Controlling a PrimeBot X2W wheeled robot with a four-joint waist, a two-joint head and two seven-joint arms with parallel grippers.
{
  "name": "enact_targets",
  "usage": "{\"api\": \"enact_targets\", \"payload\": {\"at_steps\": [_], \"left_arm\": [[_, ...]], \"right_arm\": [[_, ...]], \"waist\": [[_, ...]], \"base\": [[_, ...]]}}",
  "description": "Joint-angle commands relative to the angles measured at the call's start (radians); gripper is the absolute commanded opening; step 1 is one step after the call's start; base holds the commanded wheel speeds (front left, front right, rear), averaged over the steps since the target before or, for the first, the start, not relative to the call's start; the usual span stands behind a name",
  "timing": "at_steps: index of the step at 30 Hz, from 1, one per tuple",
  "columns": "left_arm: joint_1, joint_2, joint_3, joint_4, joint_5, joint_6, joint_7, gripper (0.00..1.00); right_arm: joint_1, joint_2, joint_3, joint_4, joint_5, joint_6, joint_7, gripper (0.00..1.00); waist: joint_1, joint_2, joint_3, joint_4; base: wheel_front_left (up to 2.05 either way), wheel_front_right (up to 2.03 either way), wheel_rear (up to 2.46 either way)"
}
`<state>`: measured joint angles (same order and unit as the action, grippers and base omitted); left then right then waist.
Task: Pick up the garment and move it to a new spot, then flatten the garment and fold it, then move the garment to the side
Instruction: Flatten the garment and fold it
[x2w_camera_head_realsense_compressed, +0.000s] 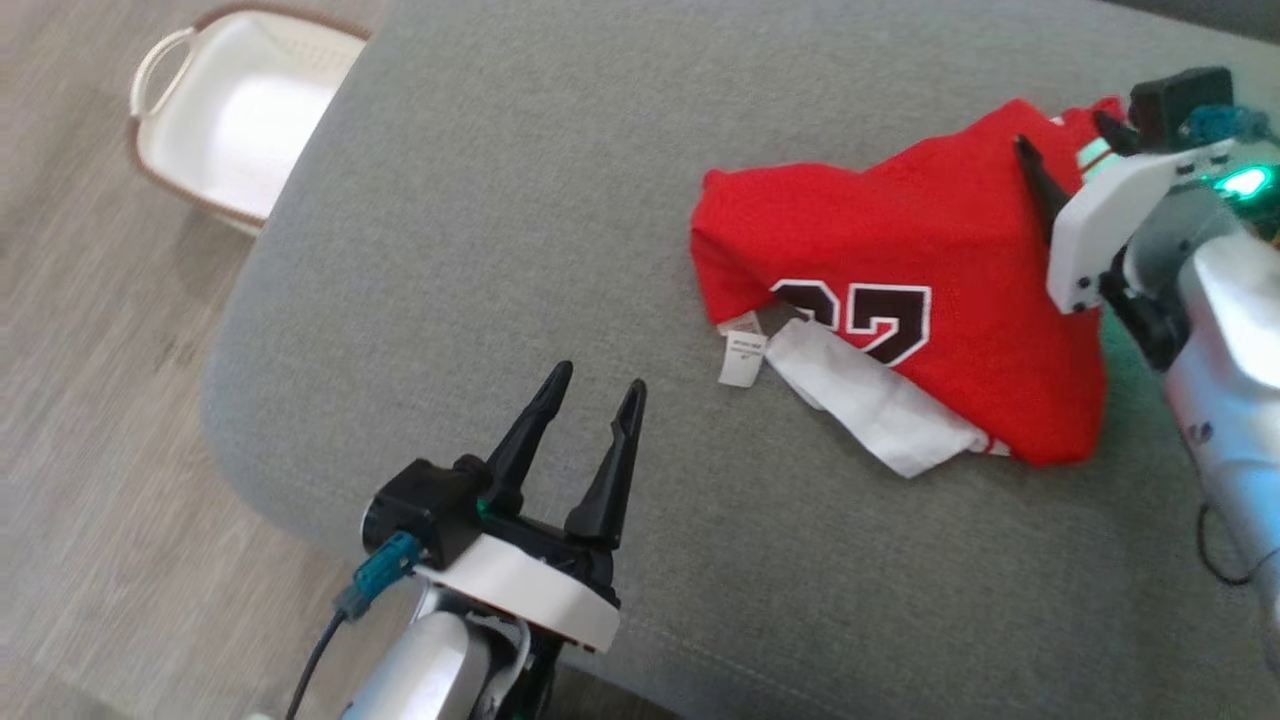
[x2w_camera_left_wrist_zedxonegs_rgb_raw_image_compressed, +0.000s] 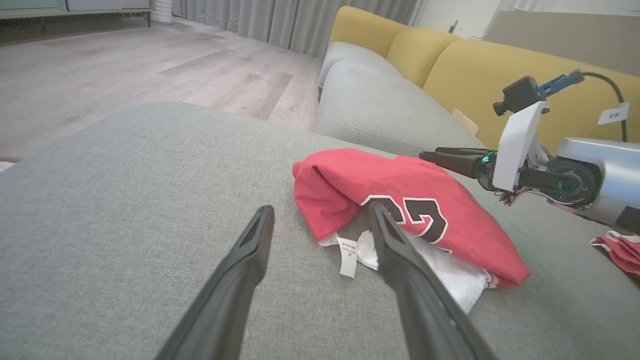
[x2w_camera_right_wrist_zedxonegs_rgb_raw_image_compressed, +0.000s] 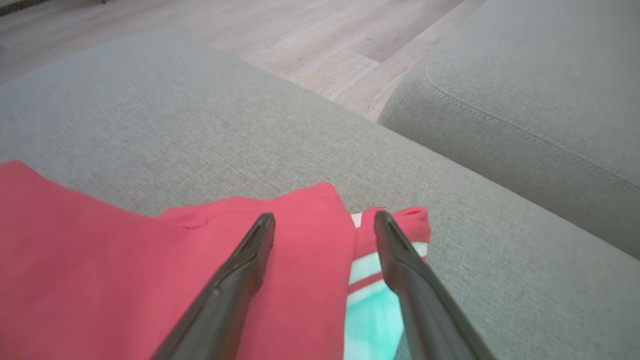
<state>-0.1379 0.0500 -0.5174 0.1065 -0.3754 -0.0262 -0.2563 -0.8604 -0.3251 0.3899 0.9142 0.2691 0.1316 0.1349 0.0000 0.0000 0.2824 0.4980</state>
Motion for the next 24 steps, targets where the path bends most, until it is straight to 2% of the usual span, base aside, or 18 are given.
{"api": "enact_targets", "payload": {"at_steps": [1, 5, 15, 17, 24], "left_arm": [[-0.042, 0.000, 0.020, -0.035, -0.007, 0.007, -0.005, 1.00], [-0.047, 0.000, 0.003, -0.035, -0.023, 0.013, -0.006, 1.00], [-0.058, 0.000, -0.017, -0.030, -0.048, 0.023, -0.006, 1.00], [-0.060, 0.000, -0.017, -0.029, -0.050, 0.024, -0.006, 1.00], [-0.064, 0.000, -0.011, -0.021, -0.056, 0.025, -0.006, 1.00]], "right_arm": [[-0.041, -0.006, 0.027, -0.011, 0.011, -0.001, 0.008, 1.00], [-0.095, -0.035, 0.092, 0.050, 0.028, -0.001, 0.025, 1.00], [-0.163, -0.054, 0.218, 0.132, 0.115, -0.001, 0.074, 1.00], [-0.168, -0.054, 0.240, 0.136, 0.132, -0.001, 0.069, 0.00], [-0.183, -0.059, 0.290, 0.139, 0.193, -0.001, 0.013, 0.00]], "waist": [[0.0000, 0.0000, 0.021, 0.022], [0.0000, 0.0000, 0.036, 0.040], [0.0000, 0.0000, 0.053, 0.056], [0.0000, 0.0000, 0.054, 0.055], [0.0000, 0.0000, 0.045, 0.032]], "base": [[0.00, 0.00, 0.00], [0.00, 0.00, 0.00], [0.00, 0.00, 0.00], [0.00, 0.00, 0.00], [0.00, 0.00, 0.00]]}}
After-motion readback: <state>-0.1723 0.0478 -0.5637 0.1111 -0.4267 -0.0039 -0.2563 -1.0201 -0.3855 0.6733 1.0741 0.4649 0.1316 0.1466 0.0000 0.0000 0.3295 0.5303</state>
